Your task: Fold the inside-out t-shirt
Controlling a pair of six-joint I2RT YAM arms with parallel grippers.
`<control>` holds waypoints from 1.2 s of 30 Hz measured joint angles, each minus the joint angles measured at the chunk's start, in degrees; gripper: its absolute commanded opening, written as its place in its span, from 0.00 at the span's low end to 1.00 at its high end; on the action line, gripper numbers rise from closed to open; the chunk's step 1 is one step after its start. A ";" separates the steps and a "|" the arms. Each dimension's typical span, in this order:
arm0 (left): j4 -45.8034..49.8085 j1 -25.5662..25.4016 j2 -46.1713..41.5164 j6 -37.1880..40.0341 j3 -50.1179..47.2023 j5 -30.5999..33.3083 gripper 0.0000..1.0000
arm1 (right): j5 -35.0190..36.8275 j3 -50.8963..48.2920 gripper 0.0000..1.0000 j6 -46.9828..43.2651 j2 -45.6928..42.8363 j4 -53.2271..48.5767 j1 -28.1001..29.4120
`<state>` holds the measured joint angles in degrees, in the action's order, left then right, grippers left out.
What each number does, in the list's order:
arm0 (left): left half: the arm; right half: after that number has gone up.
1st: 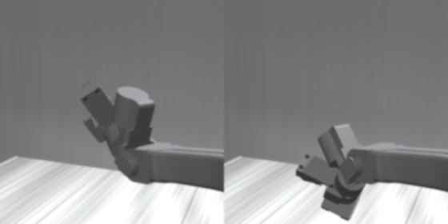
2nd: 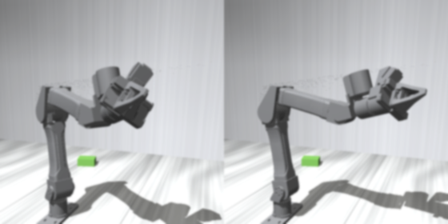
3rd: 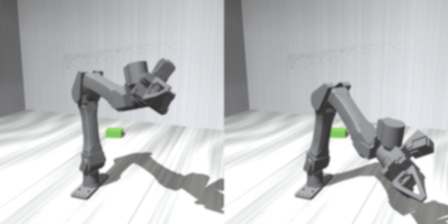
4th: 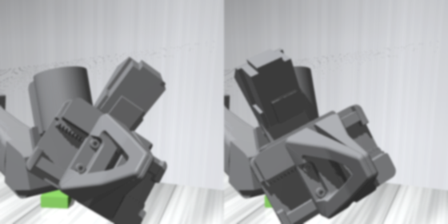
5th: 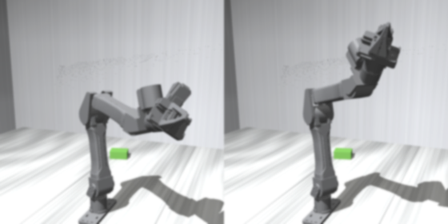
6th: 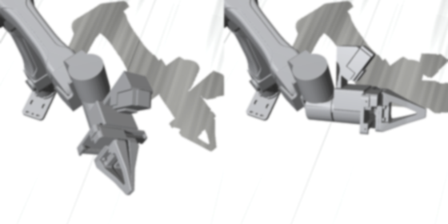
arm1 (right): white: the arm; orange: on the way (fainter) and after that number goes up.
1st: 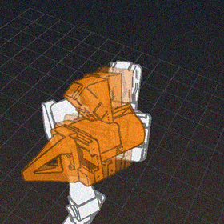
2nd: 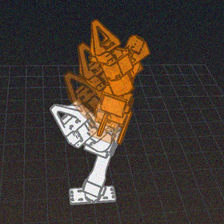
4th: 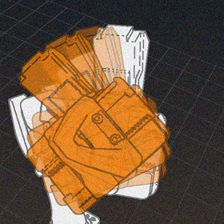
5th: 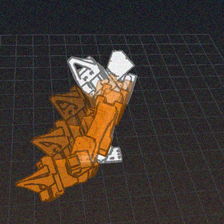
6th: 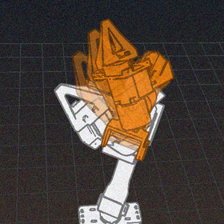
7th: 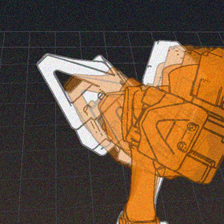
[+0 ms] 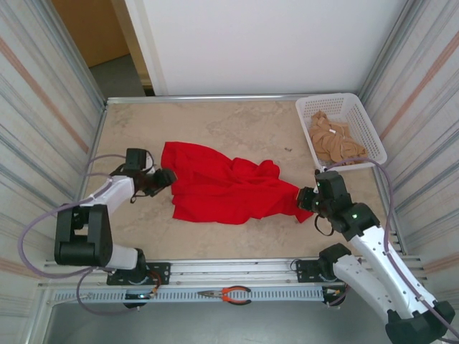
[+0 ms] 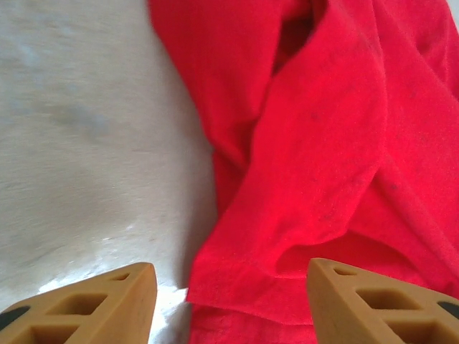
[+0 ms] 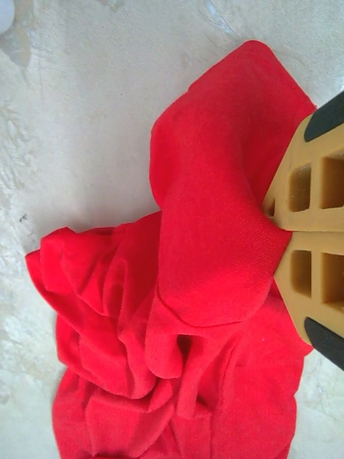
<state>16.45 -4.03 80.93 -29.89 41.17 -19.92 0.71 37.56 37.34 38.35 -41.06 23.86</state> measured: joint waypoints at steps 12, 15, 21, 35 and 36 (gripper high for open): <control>-2.93 -6.49 4.42 -0.04 -0.02 5.62 0.60 | -2.21 0.00 0.00 -0.57 1.05 0.24 0.00; -3.34 -6.60 4.39 -0.50 -0.98 7.67 0.62 | -2.34 0.00 0.00 -0.57 1.05 0.26 -0.24; -4.76 -8.17 4.04 -1.57 -1.70 9.99 0.50 | -2.75 0.00 0.00 -0.57 1.36 0.33 -0.37; 1.40 -3.19 -2.21 0.07 14.38 2.23 0.00 | -8.59 6.08 0.00 -5.40 4.04 -0.26 -8.13; 2.25 -1.42 -3.93 0.04 17.46 0.55 0.00 | -9.75 7.56 0.00 -6.10 4.37 -0.26 -9.55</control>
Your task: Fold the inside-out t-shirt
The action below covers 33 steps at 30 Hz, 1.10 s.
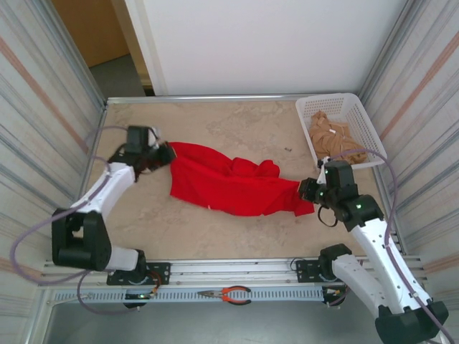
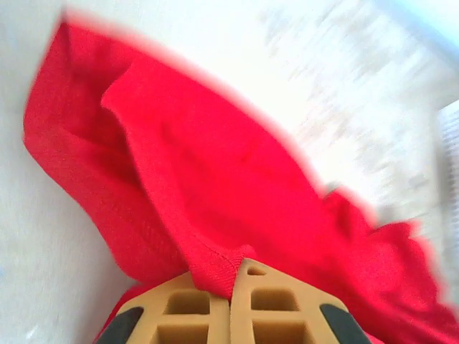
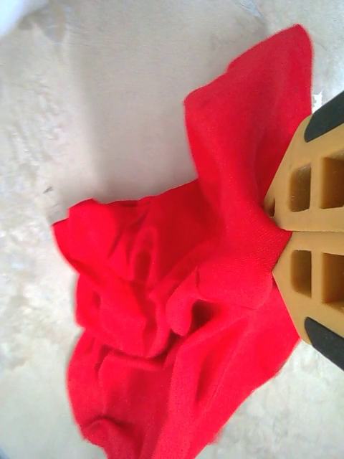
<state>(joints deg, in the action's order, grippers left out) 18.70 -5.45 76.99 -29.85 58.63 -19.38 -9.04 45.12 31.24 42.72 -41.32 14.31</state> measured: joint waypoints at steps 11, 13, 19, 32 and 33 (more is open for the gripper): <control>4.20 8.48 -7.69 -2.80 14.38 -12.50 0.00 | -10.80 14.80 0.00 -2.40 1.99 0.04 -8.94; 4.63 8.55 -7.91 -3.61 14.45 -13.53 0.00 | -12.57 16.37 0.00 -2.38 1.99 0.04 -9.11; 4.94 8.68 -10.51 -5.88 12.59 -16.68 0.00 | -17.18 16.72 0.00 -2.16 1.86 0.26 -9.14; -2.80 7.19 -8.48 -8.98 -16.48 -16.22 0.54 | -16.35 -1.55 0.00 -1.77 3.63 3.89 -8.41; -2.97 6.93 -8.52 -8.83 -17.05 -15.65 0.54 | -16.28 -1.55 0.00 -1.79 3.78 4.04 -8.41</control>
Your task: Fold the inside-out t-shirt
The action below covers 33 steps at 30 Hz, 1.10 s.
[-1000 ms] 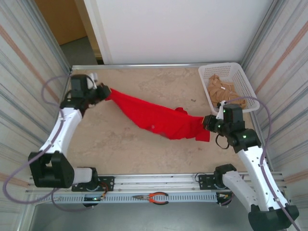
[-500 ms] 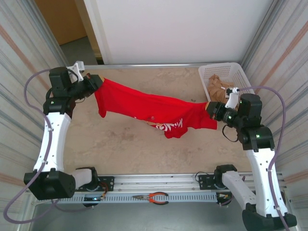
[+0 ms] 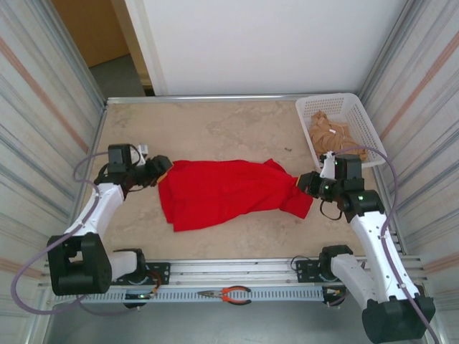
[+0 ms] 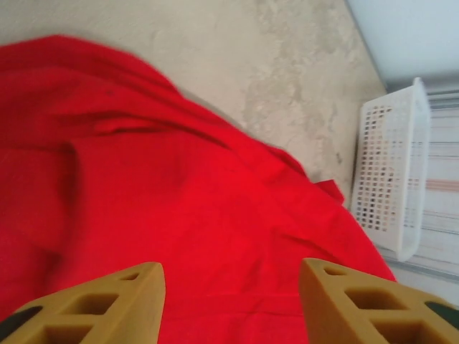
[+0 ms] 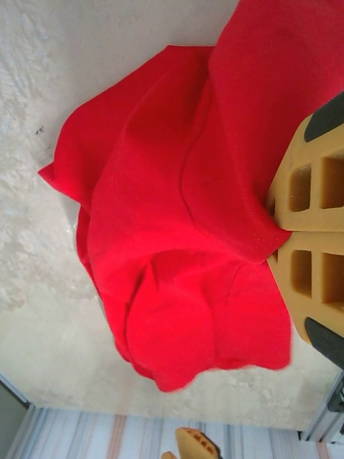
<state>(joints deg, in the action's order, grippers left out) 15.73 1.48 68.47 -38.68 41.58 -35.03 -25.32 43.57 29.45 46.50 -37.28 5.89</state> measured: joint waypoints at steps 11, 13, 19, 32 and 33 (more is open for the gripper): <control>0.66 -12.70 -6.88 2.69 -7.34 17.55 0.53 | 0.22 0.00 0.00 0.00 0.02 2.29 -0.02; 0.59 -13.29 -6.64 2.69 -9.73 20.31 0.53 | 0.22 0.00 0.00 0.00 0.02 2.38 -0.02; -2.36 -12.68 -1.31 3.69 -12.24 25.22 0.53 | 0.22 0.00 0.00 0.00 0.02 2.58 -0.02; -13.46 -11.91 11.28 8.63 -9.84 23.43 0.52 | 0.20 0.00 0.00 0.00 -0.02 2.56 -0.02; -14.16 -11.91 11.58 8.94 -9.68 22.84 0.52 | 0.20 0.00 0.00 0.00 -0.02 2.56 -0.02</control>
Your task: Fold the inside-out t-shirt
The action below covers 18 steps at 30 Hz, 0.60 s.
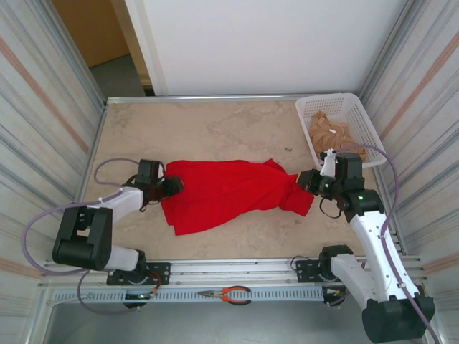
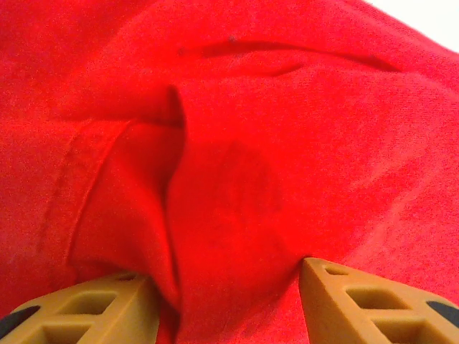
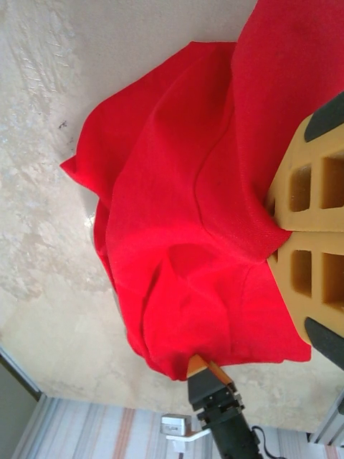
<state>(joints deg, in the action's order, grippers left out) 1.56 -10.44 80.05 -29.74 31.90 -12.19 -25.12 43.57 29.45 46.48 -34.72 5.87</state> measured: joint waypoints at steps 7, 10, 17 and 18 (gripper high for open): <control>-1.88 -0.02 -0.26 0.55 0.22 -2.93 0.51 | 0.00 0.00 0.00 0.00 0.00 0.00 0.00; -1.99 -0.02 -2.91 0.33 -0.33 -3.76 0.51 | 0.00 0.00 0.00 0.00 0.00 0.02 0.00; -2.25 -0.02 -7.21 -0.09 -2.05 -4.31 0.51 | -0.02 0.00 0.00 0.00 0.00 0.04 0.00; -2.25 -0.02 -7.19 -0.09 -2.05 -4.22 0.51 | -0.02 0.00 0.00 0.00 0.00 0.04 0.00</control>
<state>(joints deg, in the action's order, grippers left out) -0.69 -10.46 72.86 -29.82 29.85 -16.40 -25.15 43.57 29.45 46.48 -34.68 5.87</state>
